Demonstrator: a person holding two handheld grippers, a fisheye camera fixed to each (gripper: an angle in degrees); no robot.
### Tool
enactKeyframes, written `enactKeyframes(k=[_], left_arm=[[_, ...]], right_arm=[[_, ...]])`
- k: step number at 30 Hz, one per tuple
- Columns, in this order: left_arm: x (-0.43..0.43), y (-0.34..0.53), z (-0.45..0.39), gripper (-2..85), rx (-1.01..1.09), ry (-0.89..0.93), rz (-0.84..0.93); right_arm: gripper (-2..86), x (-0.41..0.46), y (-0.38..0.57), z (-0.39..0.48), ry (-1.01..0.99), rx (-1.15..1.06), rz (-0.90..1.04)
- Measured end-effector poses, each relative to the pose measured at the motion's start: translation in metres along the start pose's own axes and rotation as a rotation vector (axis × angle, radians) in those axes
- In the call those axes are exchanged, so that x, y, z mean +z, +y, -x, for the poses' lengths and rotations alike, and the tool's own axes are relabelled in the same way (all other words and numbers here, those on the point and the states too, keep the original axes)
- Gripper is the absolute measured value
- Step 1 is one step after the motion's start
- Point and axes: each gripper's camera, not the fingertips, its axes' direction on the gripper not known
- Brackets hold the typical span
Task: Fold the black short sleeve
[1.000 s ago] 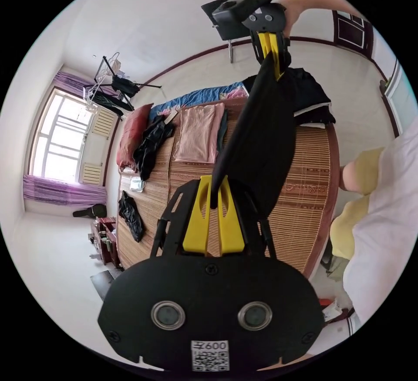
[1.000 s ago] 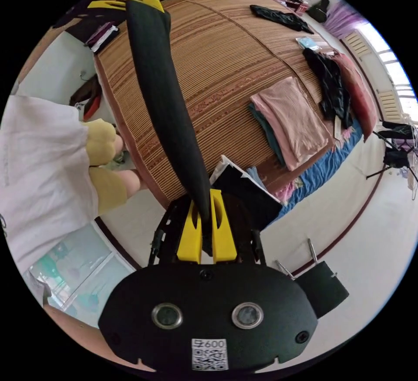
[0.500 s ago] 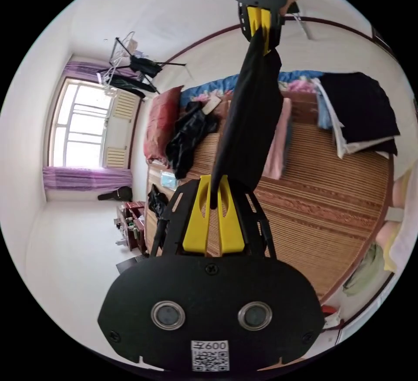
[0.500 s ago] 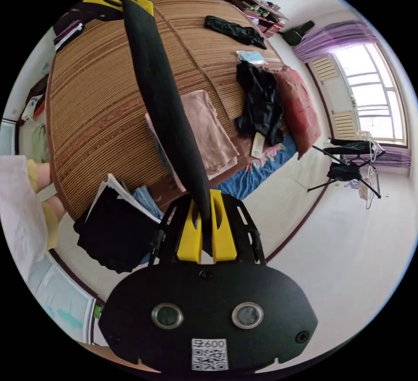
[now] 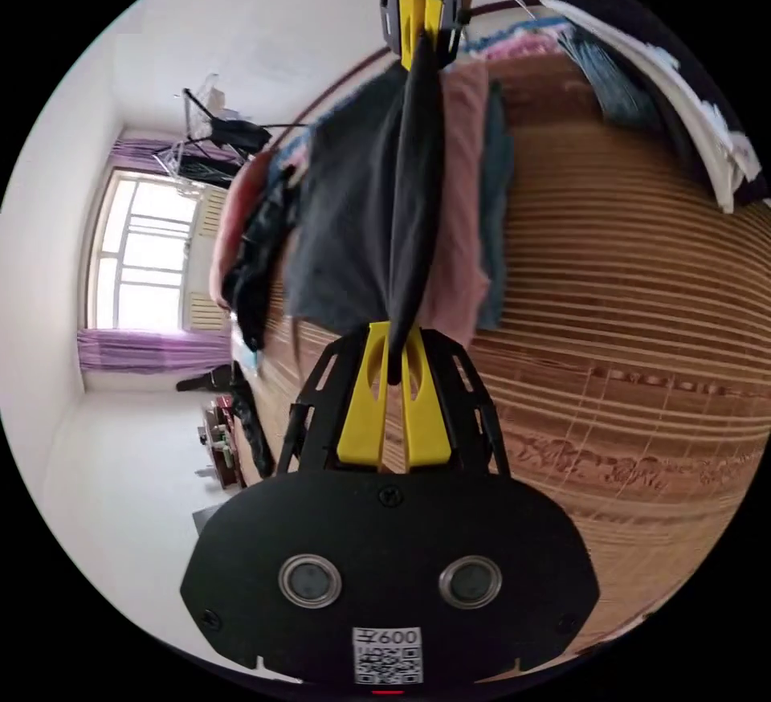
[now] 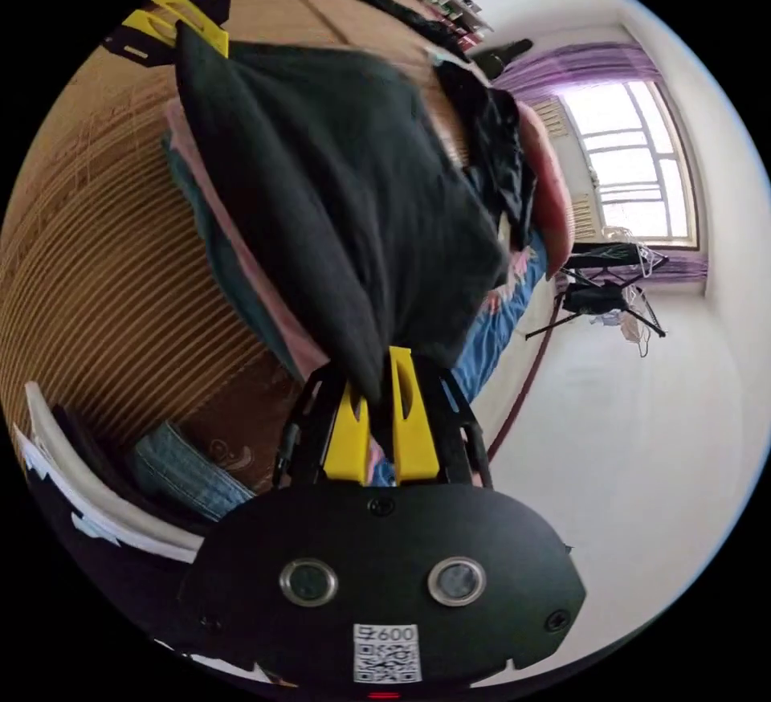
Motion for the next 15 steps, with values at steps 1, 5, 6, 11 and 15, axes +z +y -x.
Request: enactKeyframes(k=[1, 5, 6, 11, 15], left_arm=[[0.009, 0.014, -0.014, 1.7, -0.016, -0.043, 0.005], [0.008, 0.057, 0.004, 1.3, -0.171, -0.106, 0.015], [0.006, 0.065, 0.006, 1.3, -0.171, -0.118, 0.011], [-0.014, 0.132, 0.033, 1.4, -0.116, -0.184, 0.079], [-0.033, 0.193, 0.065, 1.0, -0.279, -0.152, 0.302]], right_arm=[[-0.5, -0.008, 0.005, 0.016, 0.110, -0.001, -0.043], [0.3, -0.043, 0.020, 0.003, 0.218, -0.028, -0.078], [0.5, -0.046, 0.023, -0.003, 0.216, -0.023, -0.062], [-0.7, -0.036, 0.082, -0.071, 0.127, 0.074, 0.244], [-0.8, -0.092, 0.125, -0.125, 0.130, 0.272, 0.251]])
